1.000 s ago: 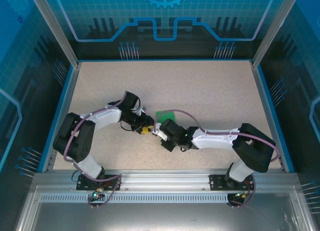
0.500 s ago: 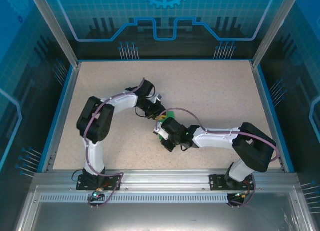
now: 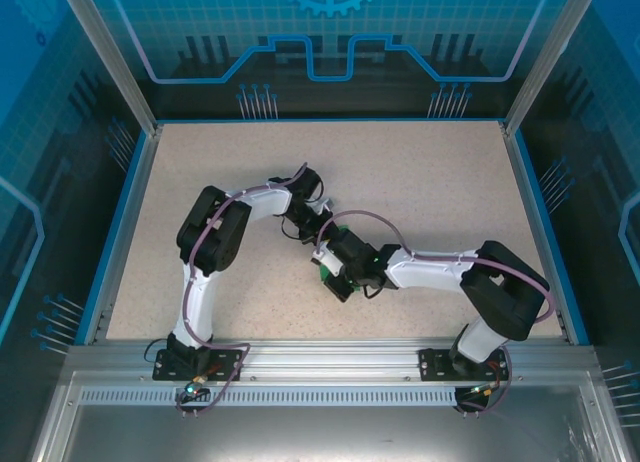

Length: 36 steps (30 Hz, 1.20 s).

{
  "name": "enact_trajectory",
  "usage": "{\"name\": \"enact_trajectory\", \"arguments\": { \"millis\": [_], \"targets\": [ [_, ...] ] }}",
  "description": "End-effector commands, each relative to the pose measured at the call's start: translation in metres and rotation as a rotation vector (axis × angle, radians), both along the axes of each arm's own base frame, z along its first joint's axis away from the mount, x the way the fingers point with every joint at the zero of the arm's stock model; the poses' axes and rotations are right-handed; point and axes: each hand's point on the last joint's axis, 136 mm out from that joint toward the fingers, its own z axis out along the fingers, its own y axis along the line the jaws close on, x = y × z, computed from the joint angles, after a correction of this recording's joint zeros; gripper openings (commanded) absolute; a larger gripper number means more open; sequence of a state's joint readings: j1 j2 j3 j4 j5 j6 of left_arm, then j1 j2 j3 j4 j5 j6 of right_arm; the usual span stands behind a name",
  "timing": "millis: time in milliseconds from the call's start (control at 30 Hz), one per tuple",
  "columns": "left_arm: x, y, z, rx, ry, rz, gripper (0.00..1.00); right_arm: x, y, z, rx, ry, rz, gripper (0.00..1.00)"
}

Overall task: Fold a paper plane with a square sheet of paper (fold left side to right side)
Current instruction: Third fold the triangle at the center of the table.

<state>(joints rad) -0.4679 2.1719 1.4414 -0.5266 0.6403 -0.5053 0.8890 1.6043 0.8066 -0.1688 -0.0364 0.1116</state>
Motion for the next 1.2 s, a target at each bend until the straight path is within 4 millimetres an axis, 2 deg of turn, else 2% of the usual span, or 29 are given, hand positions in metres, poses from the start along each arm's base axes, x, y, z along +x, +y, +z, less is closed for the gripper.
{"name": "enact_trajectory", "arguments": {
  "millis": [0,367,767,1167],
  "targets": [
    [-0.019,0.009,-0.033,0.097,0.056,-0.039,0.12,0.003,-0.004,0.002,0.041,0.098,-0.057,0.00],
    [-0.023,0.007,-0.037,0.107,0.057,-0.056,0.11,0.027,-0.028,-0.008,0.078,0.198,-0.212,0.00],
    [-0.023,0.005,-0.032,0.101,0.044,-0.067,0.10,0.043,-0.041,-0.011,0.087,0.210,-0.290,0.00],
    [-0.023,0.005,-0.032,0.100,0.044,-0.069,0.10,0.050,-0.050,-0.017,0.070,0.217,-0.326,0.00]
  ]
}}
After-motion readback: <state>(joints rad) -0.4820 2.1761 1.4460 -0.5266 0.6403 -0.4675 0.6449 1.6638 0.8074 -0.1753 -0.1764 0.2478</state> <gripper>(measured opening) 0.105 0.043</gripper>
